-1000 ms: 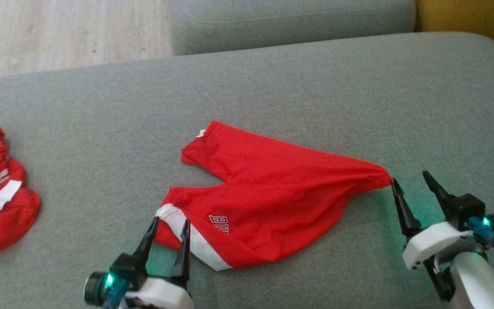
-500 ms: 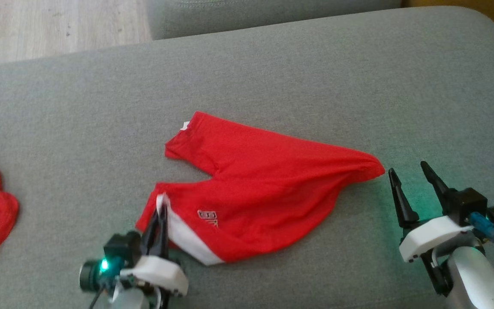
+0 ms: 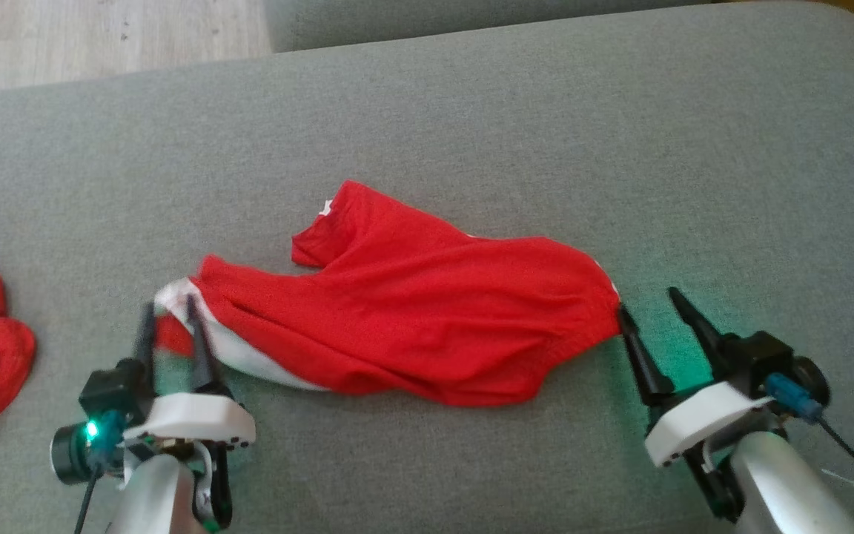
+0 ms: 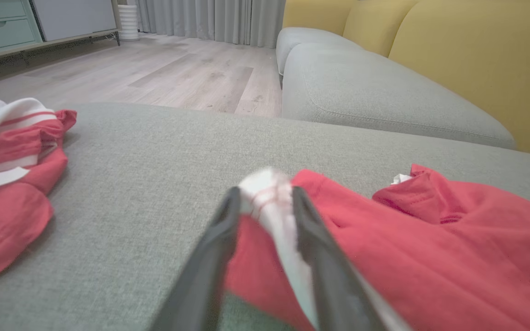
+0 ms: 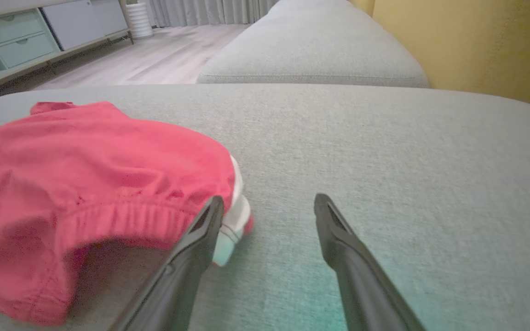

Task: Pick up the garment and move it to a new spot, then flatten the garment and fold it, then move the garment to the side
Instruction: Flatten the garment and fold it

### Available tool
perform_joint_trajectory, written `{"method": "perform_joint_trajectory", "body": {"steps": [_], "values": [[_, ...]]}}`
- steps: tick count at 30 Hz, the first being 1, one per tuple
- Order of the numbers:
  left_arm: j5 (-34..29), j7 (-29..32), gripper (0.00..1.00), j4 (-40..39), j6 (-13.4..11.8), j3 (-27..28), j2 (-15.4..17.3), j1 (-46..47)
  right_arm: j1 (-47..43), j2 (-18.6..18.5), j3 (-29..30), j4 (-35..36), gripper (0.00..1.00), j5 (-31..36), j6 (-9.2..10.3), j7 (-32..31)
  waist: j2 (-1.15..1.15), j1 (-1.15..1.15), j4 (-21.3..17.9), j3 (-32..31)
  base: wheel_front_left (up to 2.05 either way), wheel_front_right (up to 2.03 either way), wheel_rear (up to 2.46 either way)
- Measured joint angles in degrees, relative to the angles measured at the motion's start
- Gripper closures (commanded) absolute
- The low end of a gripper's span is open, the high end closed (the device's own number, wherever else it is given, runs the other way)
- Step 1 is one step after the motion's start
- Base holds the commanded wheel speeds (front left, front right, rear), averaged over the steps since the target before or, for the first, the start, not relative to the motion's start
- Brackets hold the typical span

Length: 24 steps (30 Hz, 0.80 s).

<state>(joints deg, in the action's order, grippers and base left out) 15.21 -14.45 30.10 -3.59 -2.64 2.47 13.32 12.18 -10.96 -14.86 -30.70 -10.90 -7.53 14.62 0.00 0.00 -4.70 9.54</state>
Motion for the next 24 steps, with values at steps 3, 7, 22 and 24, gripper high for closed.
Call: {"method": "perform_joint_trajectory", "body": {"steps": [3,7,22,24], "values": [[-1.2,0.0,0.0,-0.6,0.1,0.7,-0.1,0.4,-0.2,-0.2,-3.8,2.1,0.0,-2.2,0.0,0.0,0.0,0.0,0.1,-0.3,0.0,0.0,0.0],[-0.5,0.0,0.0,-4.5,0.1,-0.5,-0.1,-3.1,-3.3,-1.9,-9.0,9.0,0.0,-3.2,0.0,0.0,0.0,0.0,1.0,-1.6,0.0,0.0,0.0],[1.0,0.0,0.0,-6.9,0.1,-7.4,0.0,-10.2,-0.8,-4.8,-32.2,5.2,0.0,-7.6,0.0,0.0,0.0,-0.01,8.5,-4.3,0.0,0.0,0.0],[1.0,0.0,0.0,-6.9,0.1,-7.8,0.0,-10.2,0.6,-4.8,-32.8,2.6,0.0,-7.9,0.0,0.0,0.0,-0.01,9.5,-4.3,0.0,0.0,0.0]]}}
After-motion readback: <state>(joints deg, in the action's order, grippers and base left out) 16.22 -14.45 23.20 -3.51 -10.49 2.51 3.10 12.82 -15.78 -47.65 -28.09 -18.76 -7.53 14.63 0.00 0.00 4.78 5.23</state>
